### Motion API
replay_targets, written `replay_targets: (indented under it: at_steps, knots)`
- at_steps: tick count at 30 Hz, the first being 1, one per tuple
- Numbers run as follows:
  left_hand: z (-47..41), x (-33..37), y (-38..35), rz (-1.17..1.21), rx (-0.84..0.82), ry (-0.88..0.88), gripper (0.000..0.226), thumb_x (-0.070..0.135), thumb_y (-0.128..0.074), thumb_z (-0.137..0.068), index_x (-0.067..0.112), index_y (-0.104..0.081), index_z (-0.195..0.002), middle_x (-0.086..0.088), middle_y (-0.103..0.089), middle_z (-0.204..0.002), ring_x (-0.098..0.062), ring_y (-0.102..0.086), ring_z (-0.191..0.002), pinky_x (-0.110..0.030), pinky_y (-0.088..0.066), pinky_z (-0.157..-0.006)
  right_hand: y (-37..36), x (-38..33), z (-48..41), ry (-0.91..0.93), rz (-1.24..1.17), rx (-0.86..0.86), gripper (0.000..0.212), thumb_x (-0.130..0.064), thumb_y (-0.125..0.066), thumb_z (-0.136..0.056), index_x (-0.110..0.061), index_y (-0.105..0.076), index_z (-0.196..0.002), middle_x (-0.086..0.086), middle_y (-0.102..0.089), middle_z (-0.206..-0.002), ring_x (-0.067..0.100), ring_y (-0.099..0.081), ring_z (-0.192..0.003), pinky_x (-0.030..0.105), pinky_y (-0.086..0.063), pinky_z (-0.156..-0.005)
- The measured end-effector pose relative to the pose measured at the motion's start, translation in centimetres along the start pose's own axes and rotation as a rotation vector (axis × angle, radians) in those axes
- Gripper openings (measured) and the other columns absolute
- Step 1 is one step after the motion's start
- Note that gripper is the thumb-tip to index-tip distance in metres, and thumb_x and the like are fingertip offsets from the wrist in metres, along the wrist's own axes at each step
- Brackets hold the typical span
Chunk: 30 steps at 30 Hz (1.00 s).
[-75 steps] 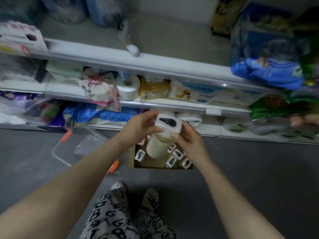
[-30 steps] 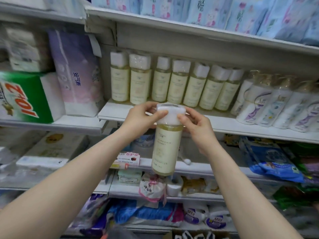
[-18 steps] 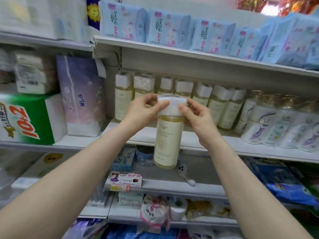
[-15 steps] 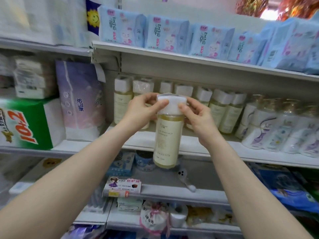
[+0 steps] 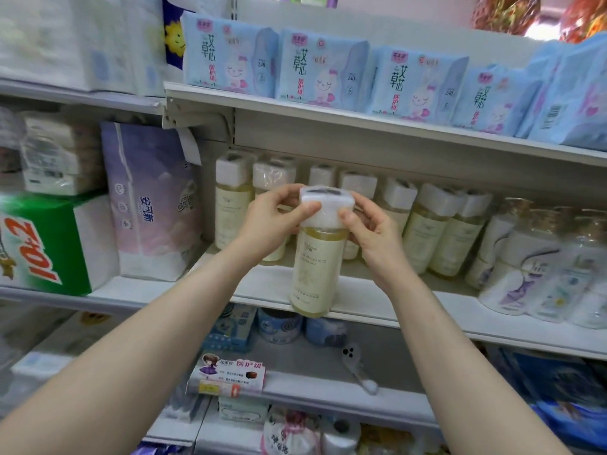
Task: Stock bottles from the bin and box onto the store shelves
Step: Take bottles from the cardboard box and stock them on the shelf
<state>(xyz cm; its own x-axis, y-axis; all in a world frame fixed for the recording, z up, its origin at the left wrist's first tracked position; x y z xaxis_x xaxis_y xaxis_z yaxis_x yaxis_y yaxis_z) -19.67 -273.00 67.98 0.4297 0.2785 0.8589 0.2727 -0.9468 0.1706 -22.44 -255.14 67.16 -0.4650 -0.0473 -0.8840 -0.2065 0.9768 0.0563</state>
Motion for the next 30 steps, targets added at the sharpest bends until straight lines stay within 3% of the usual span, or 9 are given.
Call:
replay_targets:
  at_steps: [4, 8, 10, 13, 17, 20, 24, 30]
  knots:
    - [-0.3, -0.6, -0.2, 0.008, 0.022, 0.005, 0.042, 0.032, -0.072, -0.088, 0.019, -0.062, -0.127, -0.003, -0.068, -0.108, -0.017, -0.068, -0.099, -0.04, -0.061, -0.079, 0.0, 0.7, 0.0, -0.003, -0.022, 0.031, 0.031, -0.018, -0.061, -0.097, -0.025, -0.061, -0.127, -0.008, -0.072, -0.115, 0.005, -0.067, -0.107, 0.021, -0.054, -0.082]
    - [0.4, -1.5, -0.4, 0.014, 0.026, 0.007, 0.051, 0.047, -0.07, -0.081, 0.027, -0.062, -0.127, 0.008, -0.071, -0.109, -0.012, -0.069, -0.1, -0.042, -0.057, -0.09, -0.4, 2.5, 0.8, -0.027, 0.013, 0.103, 0.038, -0.026, -0.053, -0.102, -0.025, -0.055, -0.139, -0.009, -0.068, -0.125, 0.004, -0.063, -0.114, 0.027, -0.053, -0.092]
    - [1.1, -2.2, -0.7, 0.008, 0.004, 0.007, 0.047, 0.043, -0.069, -0.085, 0.028, -0.061, -0.129, 0.01, -0.071, -0.112, -0.008, -0.068, -0.101, -0.039, -0.055, -0.093, -0.6, 3.7, 1.6, -0.045, 0.041, 0.131, 0.039, -0.031, -0.048, -0.103, -0.027, -0.052, -0.143, -0.009, -0.064, -0.132, 0.005, -0.059, -0.12, 0.033, -0.051, -0.101]
    - [2.4, -4.3, -0.9, -0.025, -0.03, 0.051, 0.044, 0.034, -0.067, -0.09, 0.026, -0.058, -0.133, 0.011, -0.069, -0.116, -0.005, -0.065, -0.106, -0.036, -0.054, -0.096, -0.9, 5.0, 3.3, -0.047, 0.097, 0.13, 0.044, -0.031, -0.047, -0.104, -0.029, -0.043, -0.148, -0.011, -0.054, -0.144, 0.0, -0.05, -0.129, 0.027, -0.045, -0.107]
    - [4.7, -7.5, -1.4, -0.072, -0.08, 0.123, 0.043, 0.029, -0.07, -0.089, 0.022, -0.06, -0.131, 0.01, -0.069, -0.117, -0.003, -0.065, -0.105, -0.034, -0.054, -0.097, -1.6, 8.1, 6.2, -0.128, 0.184, 0.055, 0.064, -0.028, -0.068, -0.092, -0.034, -0.037, -0.148, -0.017, -0.055, -0.136, -0.008, -0.055, -0.118, 0.024, -0.052, -0.097]
    - [6.3, -9.7, -1.5, -0.078, -0.084, 0.178, 0.038, 0.025, -0.072, -0.088, 0.023, -0.063, -0.124, 0.01, -0.07, -0.113, 0.0, -0.067, -0.098, -0.031, -0.056, -0.091, -1.6, 9.5, 7.7, -0.144, 0.387, 0.08, 0.083, -0.035, -0.079, -0.081, -0.038, -0.032, -0.149, -0.015, -0.043, -0.137, -0.007, -0.052, -0.115, 0.022, -0.053, -0.091]
    - [6.7, -11.1, -1.4, -0.12, -0.073, 0.203, 0.036, 0.023, -0.075, -0.085, 0.028, -0.063, -0.119, 0.007, -0.069, -0.107, 0.0, -0.067, -0.093, -0.025, -0.057, -0.082, -1.6, 9.8, 7.2, -0.143, 0.434, 0.109, 0.084, -0.038, -0.08, -0.079, -0.039, -0.033, -0.149, -0.009, -0.042, -0.133, 0.002, -0.053, -0.112, 0.029, -0.052, -0.092]
    - [5.8, -11.4, -1.8, -0.166, -0.104, 0.183, 0.038, 0.025, -0.072, -0.087, 0.034, -0.059, -0.122, 0.013, -0.069, -0.114, 0.003, -0.066, -0.098, -0.023, -0.053, -0.09, -1.2, 11.3, 4.9, -0.194, 0.458, 0.106, 0.082, -0.035, -0.084, -0.073, -0.032, -0.041, -0.143, -0.008, -0.059, -0.127, 0.006, -0.061, -0.108, 0.039, -0.055, -0.094]
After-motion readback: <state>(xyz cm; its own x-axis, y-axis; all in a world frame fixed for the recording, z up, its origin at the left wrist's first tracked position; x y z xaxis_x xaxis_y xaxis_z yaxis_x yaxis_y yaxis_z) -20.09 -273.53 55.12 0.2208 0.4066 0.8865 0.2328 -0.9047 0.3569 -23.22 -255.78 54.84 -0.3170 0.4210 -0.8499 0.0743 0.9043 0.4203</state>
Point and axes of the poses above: each hand's wrist, its own z-axis away from the middle knuckle, its own y-axis out of the back of the hand, x = y × z, the point moved 8 cm from there along -z, towards the middle knuckle
